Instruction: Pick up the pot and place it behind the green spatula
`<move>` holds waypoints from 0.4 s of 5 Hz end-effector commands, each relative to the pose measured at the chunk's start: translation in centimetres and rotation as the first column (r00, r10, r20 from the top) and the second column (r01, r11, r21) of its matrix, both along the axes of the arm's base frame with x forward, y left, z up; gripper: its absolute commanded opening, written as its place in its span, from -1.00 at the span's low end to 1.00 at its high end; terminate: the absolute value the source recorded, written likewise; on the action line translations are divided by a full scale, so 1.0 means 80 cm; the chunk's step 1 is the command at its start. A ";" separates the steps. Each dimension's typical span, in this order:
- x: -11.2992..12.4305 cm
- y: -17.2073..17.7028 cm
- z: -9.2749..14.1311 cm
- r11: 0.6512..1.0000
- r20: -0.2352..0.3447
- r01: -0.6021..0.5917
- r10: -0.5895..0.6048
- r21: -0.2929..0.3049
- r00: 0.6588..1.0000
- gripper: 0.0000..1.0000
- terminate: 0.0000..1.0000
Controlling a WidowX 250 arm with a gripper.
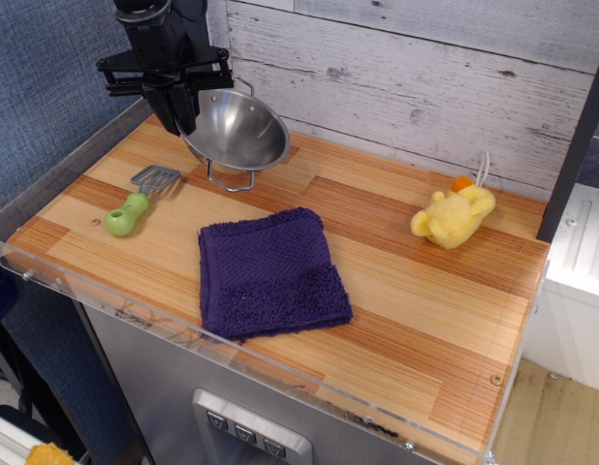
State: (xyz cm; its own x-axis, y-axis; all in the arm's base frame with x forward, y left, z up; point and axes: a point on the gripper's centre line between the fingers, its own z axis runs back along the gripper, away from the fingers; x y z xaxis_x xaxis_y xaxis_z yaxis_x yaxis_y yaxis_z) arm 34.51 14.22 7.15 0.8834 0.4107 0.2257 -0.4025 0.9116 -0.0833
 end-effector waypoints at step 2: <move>0.000 0.002 -0.013 0.995 0.085 0.041 -0.049 0.093 0.995 -1.00 -1.00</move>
